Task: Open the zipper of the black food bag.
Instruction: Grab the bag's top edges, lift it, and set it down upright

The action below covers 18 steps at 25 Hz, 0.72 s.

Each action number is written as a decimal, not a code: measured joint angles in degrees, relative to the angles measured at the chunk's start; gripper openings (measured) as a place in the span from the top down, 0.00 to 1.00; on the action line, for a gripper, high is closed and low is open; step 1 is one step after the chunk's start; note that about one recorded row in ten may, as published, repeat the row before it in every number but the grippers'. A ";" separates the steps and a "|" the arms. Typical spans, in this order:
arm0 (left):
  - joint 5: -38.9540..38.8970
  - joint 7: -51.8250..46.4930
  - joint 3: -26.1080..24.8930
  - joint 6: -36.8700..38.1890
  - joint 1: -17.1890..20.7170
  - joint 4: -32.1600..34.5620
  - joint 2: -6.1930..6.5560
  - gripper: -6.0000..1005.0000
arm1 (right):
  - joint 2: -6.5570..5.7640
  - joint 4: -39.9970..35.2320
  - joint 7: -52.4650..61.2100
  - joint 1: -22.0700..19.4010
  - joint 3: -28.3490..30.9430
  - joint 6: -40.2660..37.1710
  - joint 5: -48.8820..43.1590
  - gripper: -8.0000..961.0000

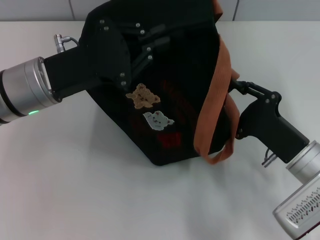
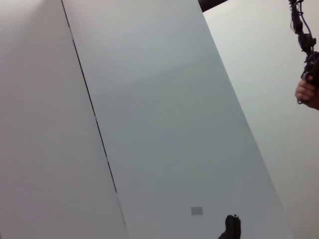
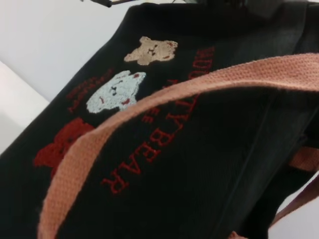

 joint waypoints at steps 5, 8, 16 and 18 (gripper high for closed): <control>-0.13 0.00 0.01 0.00 0.13 0.00 0.02 0.90 | 0.00 0.18 -0.04 -0.21 -0.06 -0.20 -1.21 0.60; -0.20 0.00 0.45 0.13 0.02 -0.02 0.01 0.90 | 0.01 0.37 0.09 0.73 -0.03 -0.18 -1.27 0.60; -0.30 0.00 2.02 0.27 -0.44 -0.31 -0.20 0.90 | 0.16 0.64 2.00 2.82 0.67 0.01 -1.32 0.60; -0.30 0.00 2.08 0.29 -0.44 -0.33 -0.27 0.90 | 0.17 0.71 2.55 3.29 0.69 -0.11 -1.29 0.60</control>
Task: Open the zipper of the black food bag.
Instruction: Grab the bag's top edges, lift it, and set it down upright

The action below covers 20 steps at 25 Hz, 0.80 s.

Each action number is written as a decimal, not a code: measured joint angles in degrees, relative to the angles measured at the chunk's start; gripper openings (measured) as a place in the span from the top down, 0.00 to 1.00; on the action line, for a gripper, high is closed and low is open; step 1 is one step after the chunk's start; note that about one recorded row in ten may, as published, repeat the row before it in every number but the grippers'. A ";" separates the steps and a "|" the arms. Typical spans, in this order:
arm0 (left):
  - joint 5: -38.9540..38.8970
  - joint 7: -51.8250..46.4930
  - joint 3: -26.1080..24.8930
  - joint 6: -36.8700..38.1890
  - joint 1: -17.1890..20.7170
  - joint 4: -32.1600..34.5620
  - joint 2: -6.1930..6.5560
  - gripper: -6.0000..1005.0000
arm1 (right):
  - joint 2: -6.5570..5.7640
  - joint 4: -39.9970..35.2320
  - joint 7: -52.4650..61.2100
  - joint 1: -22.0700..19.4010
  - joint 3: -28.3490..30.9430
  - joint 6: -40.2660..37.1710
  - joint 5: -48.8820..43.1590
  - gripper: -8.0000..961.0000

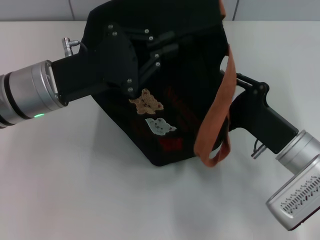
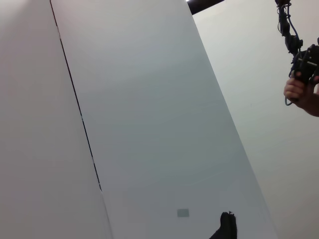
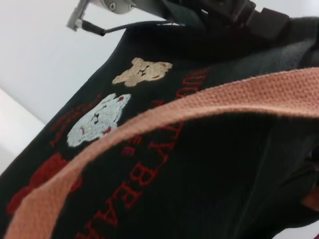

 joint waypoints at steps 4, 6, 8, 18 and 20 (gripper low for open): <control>-0.01 0.01 0.00 0.02 0.02 -0.05 -0.04 0.90 | 0.00 0.33 0.16 0.32 0.06 -0.08 0.32 0.59; -0.02 0.23 0.00 0.03 0.06 -0.21 -0.05 0.90 | 0.01 0.61 0.22 0.37 0.10 -0.54 0.41 0.59; -0.03 0.45 -0.03 0.01 0.07 -0.50 -0.04 0.90 | 0.01 0.61 0.22 0.32 0.10 -0.77 0.41 0.59; -0.58 1.44 -0.51 -0.20 1.15 -1.16 0.12 0.90 | -0.28 -6.65 22.41 -2.42 2.04 -9.43 0.56 0.59; -1.24 2.01 -0.58 -0.27 1.87 -1.96 0.26 0.90 | -0.37 -9.52 31.33 -2.79 3.37 -10.96 0.59 0.59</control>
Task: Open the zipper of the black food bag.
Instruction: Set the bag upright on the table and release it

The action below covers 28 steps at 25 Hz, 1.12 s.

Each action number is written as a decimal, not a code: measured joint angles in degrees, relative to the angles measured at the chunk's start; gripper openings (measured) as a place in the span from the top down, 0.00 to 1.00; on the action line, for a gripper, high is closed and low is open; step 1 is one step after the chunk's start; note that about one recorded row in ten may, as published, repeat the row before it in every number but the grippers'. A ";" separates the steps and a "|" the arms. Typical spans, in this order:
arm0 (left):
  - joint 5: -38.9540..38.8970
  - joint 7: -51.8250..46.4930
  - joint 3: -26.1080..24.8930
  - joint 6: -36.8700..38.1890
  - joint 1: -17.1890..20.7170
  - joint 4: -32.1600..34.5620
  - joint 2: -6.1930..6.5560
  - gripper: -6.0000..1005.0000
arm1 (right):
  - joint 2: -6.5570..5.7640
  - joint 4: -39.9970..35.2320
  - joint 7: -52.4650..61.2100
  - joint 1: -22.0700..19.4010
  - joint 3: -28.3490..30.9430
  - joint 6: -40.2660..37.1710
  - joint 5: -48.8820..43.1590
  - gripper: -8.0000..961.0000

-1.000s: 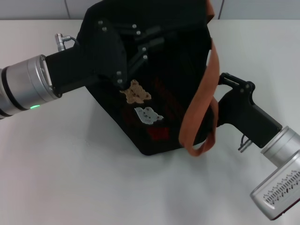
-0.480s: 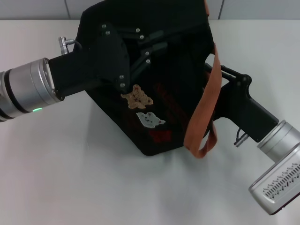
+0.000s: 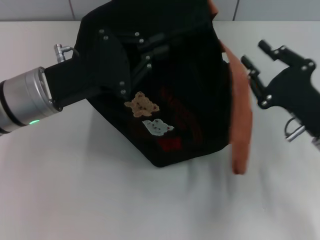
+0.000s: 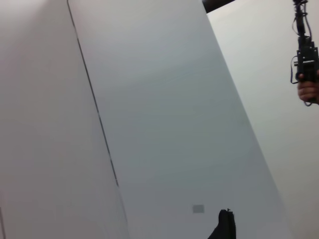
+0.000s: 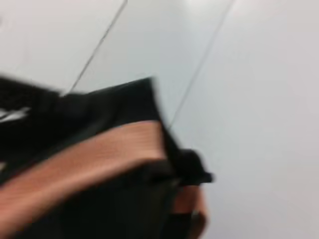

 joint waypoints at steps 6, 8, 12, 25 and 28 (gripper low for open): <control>-2.11 0.84 -0.10 0.11 2.60 -0.37 0.04 0.90 | -0.12 -2.49 12.08 -0.09 4.95 -0.33 0.04 0.58; -3.03 0.84 -0.12 0.30 3.58 -0.39 0.07 0.90 | -0.21 -3.98 17.63 0.05 6.36 -0.32 0.05 0.58; -5.60 0.99 -0.12 0.41 5.56 -1.45 0.06 0.90 | -0.23 -7.13 27.01 0.46 7.10 0.30 0.07 0.58; -9.07 4.92 -4.38 -1.69 10.21 -18.55 -0.31 0.90 | -0.25 -10.52 35.12 1.00 7.31 3.98 0.15 0.58; -9.03 6.77 -5.58 -3.30 9.22 -24.08 -0.36 0.90 | -0.25 -10.55 35.14 1.10 7.63 4.10 0.18 0.58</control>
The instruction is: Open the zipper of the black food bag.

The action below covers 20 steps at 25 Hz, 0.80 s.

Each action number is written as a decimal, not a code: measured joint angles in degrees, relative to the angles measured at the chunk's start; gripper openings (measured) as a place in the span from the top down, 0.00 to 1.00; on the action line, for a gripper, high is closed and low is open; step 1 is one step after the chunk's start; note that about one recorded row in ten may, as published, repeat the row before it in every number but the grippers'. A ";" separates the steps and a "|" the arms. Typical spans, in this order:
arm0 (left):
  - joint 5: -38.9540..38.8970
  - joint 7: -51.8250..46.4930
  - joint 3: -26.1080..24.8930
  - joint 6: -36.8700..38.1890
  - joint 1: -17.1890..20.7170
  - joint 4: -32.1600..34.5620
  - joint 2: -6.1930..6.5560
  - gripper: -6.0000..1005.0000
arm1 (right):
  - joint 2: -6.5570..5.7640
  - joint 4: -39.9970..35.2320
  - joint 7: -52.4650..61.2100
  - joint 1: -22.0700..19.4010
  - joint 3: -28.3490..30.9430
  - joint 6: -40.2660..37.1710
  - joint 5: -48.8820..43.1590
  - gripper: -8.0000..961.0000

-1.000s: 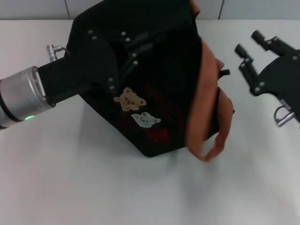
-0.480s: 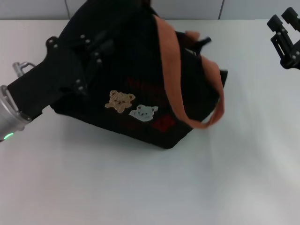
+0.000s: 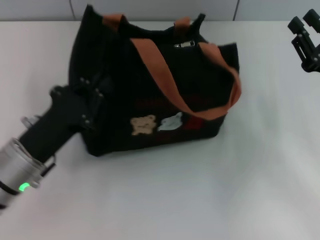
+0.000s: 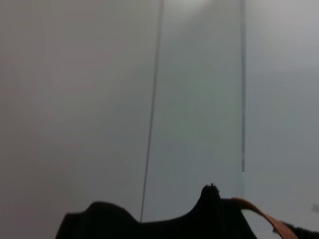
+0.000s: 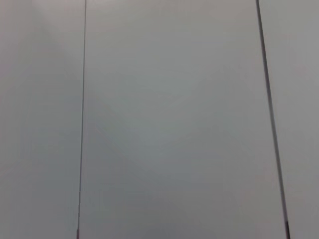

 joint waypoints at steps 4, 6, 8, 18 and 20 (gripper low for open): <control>0.40 1.19 -0.53 -2.45 -2.56 -5.68 -0.07 0.90 | 0.00 -0.02 -0.07 0.82 0.43 0.49 0.01 0.57; 0.41 1.02 -0.65 -3.07 -4.10 -8.01 -0.12 0.90 | 0.00 0.02 -0.18 1.31 0.45 0.84 0.01 0.57; 0.47 1.23 -0.71 -3.19 -4.69 -9.15 -0.13 0.90 | 0.00 0.12 -0.19 1.73 0.46 1.17 0.01 0.57; 0.08 -2.51 -9.72 7.42 4.10 -3.97 0.17 0.63 | 0.17 1.06 -0.46 1.25 2.63 -0.10 0.09 0.57; 0.06 -4.06 -11.18 11.22 6.68 -1.58 0.39 0.55 | 0.07 1.29 -0.24 0.64 2.48 -1.63 0.10 0.57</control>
